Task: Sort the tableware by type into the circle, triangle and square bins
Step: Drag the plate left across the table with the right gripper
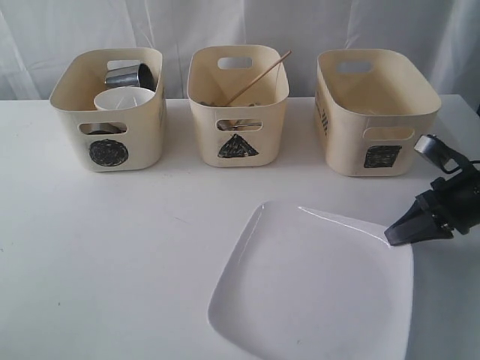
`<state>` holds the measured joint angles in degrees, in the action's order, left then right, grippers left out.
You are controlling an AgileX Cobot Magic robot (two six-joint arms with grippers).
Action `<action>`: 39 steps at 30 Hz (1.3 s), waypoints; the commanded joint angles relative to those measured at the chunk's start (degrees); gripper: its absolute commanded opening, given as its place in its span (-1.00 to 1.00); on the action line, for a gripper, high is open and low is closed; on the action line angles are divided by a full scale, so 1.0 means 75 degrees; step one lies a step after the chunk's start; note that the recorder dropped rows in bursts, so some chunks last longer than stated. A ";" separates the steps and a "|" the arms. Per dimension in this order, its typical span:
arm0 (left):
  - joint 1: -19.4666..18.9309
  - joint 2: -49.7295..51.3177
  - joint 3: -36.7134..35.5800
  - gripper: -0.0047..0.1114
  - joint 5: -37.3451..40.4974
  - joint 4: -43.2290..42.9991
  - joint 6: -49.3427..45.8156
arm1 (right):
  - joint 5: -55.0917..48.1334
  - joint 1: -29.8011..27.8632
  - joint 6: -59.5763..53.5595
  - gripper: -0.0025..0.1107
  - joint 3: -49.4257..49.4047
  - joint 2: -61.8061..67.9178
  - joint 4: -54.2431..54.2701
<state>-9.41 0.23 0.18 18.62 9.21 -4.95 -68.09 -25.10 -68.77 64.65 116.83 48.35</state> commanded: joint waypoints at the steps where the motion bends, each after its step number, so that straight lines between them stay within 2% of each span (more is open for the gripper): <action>1: -0.0037 -0.0030 -0.0024 -0.92 0.0195 0.0073 0.0001 | -0.0249 0.0012 -0.0182 -0.96 -0.0015 -0.0013 -0.0266; 4: -0.0037 -0.0030 -0.0024 -0.92 0.0195 0.0073 0.0001 | -0.0249 0.0012 -0.0129 -0.96 -0.0015 -0.0013 -0.0046; 9: -0.0037 -0.0030 -0.0024 -0.92 0.0195 0.0073 0.0001 | -0.0249 0.0012 0.0515 -0.96 -0.0015 -0.0029 0.1210; 15: -0.0037 -0.0030 -0.0024 -0.92 0.0195 0.0073 0.0001 | -0.0249 0.0012 0.1032 -0.96 -0.0015 -0.0029 0.1131; 24: -0.0037 -0.0030 -0.0024 -0.92 0.0195 0.0073 0.0001 | -0.0249 0.0012 0.0926 -0.96 -0.0015 -0.0116 0.1307; 39: -0.0037 -0.0030 -0.0024 -0.92 0.0195 0.0073 0.0001 | -0.0249 0.0012 0.1891 -0.96 -0.0015 -0.1235 0.1089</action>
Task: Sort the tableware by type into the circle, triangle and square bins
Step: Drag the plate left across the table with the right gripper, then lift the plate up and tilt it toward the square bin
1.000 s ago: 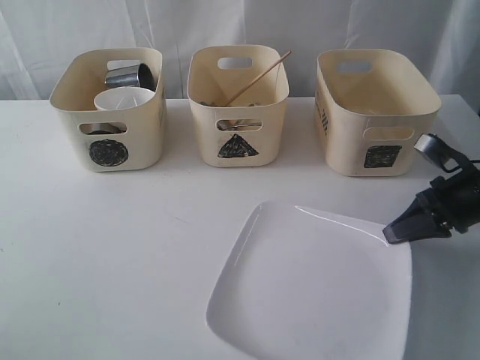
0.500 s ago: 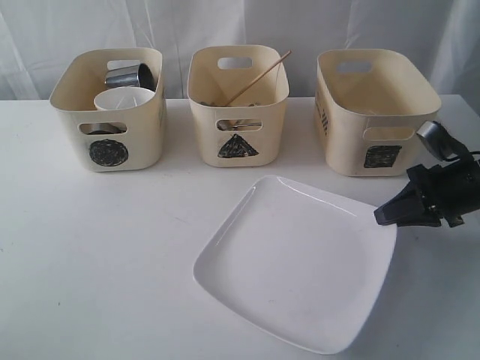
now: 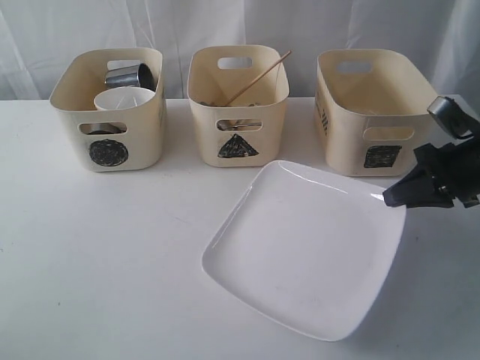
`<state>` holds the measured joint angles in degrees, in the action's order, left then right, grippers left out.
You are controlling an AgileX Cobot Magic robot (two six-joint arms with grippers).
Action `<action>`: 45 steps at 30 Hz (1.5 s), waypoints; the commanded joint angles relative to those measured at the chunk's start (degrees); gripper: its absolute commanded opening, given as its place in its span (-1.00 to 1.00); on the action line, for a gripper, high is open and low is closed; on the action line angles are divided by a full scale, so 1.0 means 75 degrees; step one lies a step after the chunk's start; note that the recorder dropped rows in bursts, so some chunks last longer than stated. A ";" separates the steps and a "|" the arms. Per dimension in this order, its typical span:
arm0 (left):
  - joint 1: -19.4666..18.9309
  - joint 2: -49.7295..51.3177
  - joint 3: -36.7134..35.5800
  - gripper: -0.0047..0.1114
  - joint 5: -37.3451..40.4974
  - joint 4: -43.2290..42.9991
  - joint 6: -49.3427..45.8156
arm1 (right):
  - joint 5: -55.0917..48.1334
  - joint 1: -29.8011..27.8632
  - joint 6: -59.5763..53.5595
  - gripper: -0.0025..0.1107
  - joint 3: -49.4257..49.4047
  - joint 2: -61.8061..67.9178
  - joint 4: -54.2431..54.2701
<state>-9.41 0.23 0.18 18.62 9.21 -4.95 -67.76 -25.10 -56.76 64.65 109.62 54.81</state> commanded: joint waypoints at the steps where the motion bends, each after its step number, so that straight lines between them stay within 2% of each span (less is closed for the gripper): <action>1: -0.0037 -0.0030 -0.0024 -0.92 0.0195 0.0073 0.0001 | -0.0293 0.0012 0.0379 -0.96 -0.0015 -0.0293 0.0227; 12: -0.0037 -0.0030 -0.0024 -0.92 0.0195 0.0073 0.0001 | -0.0293 0.0032 0.0659 -0.96 -0.0015 -0.0811 0.0539; 21: -0.0037 -0.0030 -0.0024 -0.92 0.0195 0.0073 0.0001 | -0.0293 0.0704 0.1085 -0.96 -0.0015 -0.1673 0.0436; 25: -0.0037 -0.0030 -0.0024 -0.92 0.0195 0.0073 0.0001 | -0.0293 0.0755 0.1266 -0.96 -0.0015 -0.2081 0.0490; 33: -0.0037 -0.0030 -0.0024 -0.92 0.0195 0.0073 0.0001 | -0.0293 0.0755 0.1194 -0.96 0.0036 -0.2286 0.1940; 38: -0.0037 -0.0030 -0.0024 -0.92 0.0195 0.0073 0.0001 | -0.0293 0.0755 0.1090 -0.96 0.0612 -0.2189 0.2392; 45: -0.0037 -0.0030 -0.0024 -0.92 0.0195 0.0073 0.0001 | -0.0293 0.0243 0.1076 -0.96 0.1506 -0.1897 0.3396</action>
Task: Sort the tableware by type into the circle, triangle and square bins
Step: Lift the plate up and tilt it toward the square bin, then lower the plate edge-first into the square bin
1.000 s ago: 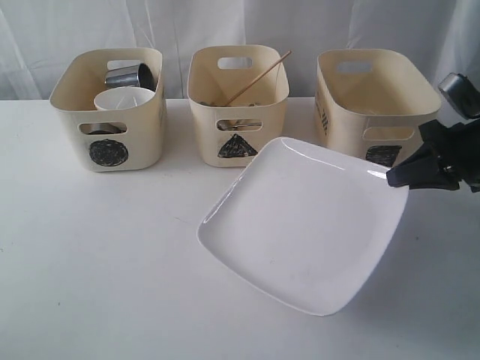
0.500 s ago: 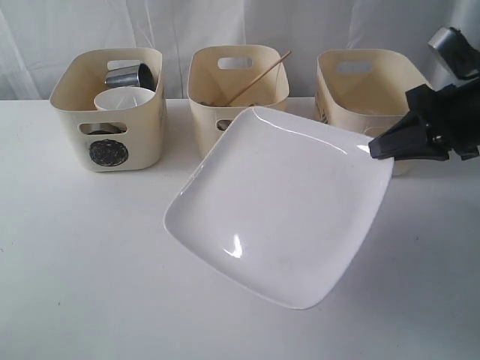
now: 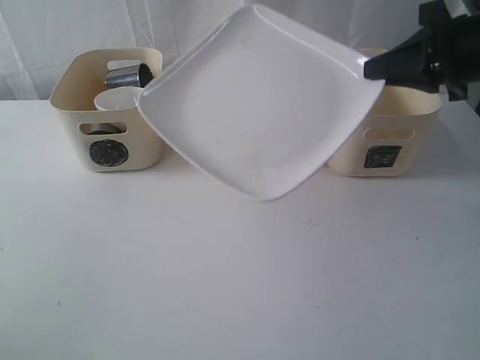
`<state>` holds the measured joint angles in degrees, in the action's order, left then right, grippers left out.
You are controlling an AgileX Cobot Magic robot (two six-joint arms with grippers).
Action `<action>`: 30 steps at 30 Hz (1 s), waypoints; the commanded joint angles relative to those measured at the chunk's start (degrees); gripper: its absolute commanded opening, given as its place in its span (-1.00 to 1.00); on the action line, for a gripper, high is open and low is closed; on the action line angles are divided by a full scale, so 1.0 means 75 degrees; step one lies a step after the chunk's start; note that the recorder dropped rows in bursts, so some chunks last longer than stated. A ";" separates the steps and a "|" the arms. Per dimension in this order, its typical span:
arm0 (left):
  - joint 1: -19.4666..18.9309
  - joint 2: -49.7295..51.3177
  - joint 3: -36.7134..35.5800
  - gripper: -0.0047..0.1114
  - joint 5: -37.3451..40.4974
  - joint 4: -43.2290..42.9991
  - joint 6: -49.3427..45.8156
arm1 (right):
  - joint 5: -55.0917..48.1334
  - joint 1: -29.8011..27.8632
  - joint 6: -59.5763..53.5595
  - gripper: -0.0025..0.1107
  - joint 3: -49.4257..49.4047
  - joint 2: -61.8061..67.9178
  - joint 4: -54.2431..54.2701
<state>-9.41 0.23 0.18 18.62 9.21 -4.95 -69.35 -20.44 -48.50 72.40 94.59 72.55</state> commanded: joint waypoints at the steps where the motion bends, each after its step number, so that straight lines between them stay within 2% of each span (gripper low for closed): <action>1: -0.0037 -0.0030 -0.0024 -0.92 0.0195 0.0073 0.0001 | -0.0082 -0.0487 -0.0026 -0.96 0.0588 0.0155 0.1104; 14: -0.0037 -0.0030 -0.0024 -0.92 0.0195 0.0073 0.0001 | -0.0082 -0.1500 0.0162 -0.96 0.1348 0.1006 0.2269; 22: -0.0037 -0.0030 -0.0024 -0.92 0.0195 0.0073 0.0001 | 0.0984 -0.1832 0.0072 -0.96 0.1402 0.1060 0.2545; 30: -0.0037 -0.0030 -0.0024 -0.92 0.0195 0.0073 0.0001 | 0.1932 -0.1850 -0.0343 -0.96 0.1402 0.1123 0.2530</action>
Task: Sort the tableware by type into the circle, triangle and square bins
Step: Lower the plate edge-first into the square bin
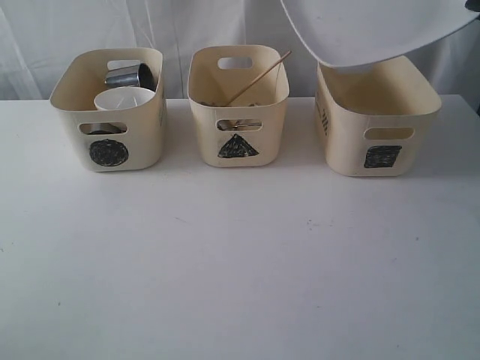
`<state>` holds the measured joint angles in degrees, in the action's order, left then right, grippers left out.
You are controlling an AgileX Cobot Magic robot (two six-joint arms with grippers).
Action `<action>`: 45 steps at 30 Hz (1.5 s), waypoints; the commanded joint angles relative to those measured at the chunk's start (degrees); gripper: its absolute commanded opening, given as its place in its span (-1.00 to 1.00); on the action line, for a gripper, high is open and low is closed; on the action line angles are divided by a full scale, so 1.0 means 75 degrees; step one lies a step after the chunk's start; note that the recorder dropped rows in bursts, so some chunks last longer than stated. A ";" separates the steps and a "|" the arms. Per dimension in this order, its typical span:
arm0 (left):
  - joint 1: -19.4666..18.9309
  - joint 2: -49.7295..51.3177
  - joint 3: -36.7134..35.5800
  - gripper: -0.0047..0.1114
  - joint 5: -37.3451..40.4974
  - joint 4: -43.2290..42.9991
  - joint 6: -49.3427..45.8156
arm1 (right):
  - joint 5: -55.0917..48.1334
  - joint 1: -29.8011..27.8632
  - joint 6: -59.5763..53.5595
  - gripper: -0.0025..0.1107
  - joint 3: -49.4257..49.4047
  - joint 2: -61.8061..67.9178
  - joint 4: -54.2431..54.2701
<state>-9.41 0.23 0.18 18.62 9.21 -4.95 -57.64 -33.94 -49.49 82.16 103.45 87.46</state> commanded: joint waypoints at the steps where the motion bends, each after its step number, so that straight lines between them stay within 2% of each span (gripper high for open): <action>1: -0.0037 -0.0030 -0.0024 -0.92 0.0195 0.0073 0.0001 | 0.0526 -0.0049 -0.0262 -0.96 0.0101 -0.0057 0.0526; 7: -0.0037 -0.0030 -0.0024 -0.92 0.0195 0.0073 0.0001 | 0.1232 -0.0049 -0.0708 -0.96 0.0101 -0.0057 0.0526; 18: -0.0037 -0.0030 -0.0024 -0.92 0.0195 0.0073 0.0001 | 0.1570 -0.0049 -0.1473 -0.96 0.0536 0.0009 0.0361; 27: -0.0037 -0.0030 -0.0024 -0.92 0.0195 0.0073 0.0001 | 0.2235 -0.0049 -0.2737 -0.96 0.0550 0.0009 0.0254; 32: -0.0037 -0.0030 -0.0024 -0.92 0.0195 0.0073 0.0001 | 0.2268 -0.0035 -0.3445 -0.96 0.0550 0.0009 0.0254; 45: -0.0037 -0.0030 -0.0024 -0.92 0.0195 0.0073 0.0001 | 0.2664 0.0244 -0.4194 -0.96 0.0550 0.0040 0.0422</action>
<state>-9.41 0.23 0.18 18.72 9.21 -4.95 -37.65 -32.90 -79.94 85.47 103.97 86.97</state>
